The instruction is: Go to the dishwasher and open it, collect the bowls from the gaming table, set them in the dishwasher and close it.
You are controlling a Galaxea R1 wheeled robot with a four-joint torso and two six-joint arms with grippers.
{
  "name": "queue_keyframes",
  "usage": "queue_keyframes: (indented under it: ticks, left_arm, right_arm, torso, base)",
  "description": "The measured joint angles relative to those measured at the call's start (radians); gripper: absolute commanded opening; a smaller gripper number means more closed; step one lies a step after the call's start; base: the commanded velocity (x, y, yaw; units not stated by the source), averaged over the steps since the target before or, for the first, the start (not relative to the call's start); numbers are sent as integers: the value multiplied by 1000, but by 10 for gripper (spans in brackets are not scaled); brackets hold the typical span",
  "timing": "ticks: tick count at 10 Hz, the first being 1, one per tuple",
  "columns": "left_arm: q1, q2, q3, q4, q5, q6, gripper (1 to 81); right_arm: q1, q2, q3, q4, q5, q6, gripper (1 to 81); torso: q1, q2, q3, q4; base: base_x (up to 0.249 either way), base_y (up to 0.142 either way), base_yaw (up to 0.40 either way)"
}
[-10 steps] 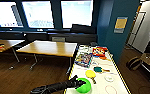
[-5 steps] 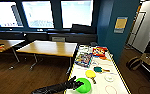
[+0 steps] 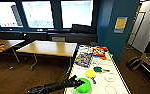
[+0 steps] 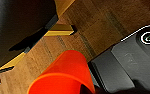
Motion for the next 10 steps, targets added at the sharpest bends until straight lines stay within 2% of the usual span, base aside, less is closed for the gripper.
queue_keyframes:
  ticks: [5,10]
  left_arm:
    - [2,-154,73,0,-1,0,811]
    - [84,-162,74,2,-10,7,811]
  right_arm:
    - [0,10,-1,-12,0,0,10]
    - [0,15,-1,-20,0,0,10]
  torso:
    - [0,0,0,0]
    - [0,0,0,0]
  base:
    - [0,0,0]
    - [0,0,0]
